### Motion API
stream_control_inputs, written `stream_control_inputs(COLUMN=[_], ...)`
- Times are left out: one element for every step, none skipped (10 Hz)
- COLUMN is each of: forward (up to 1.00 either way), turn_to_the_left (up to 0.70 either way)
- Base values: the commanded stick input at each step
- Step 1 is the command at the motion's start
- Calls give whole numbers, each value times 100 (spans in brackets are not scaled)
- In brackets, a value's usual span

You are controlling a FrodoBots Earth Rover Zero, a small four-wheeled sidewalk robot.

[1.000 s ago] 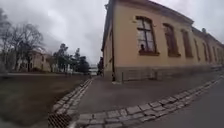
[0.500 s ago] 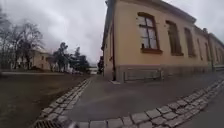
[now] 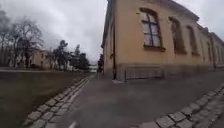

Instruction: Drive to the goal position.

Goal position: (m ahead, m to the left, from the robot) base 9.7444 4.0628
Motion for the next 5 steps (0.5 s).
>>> stream_control_inputs(forward=[70,70,70,70,70], turn_to_the_left=[0,0,0,0,0])
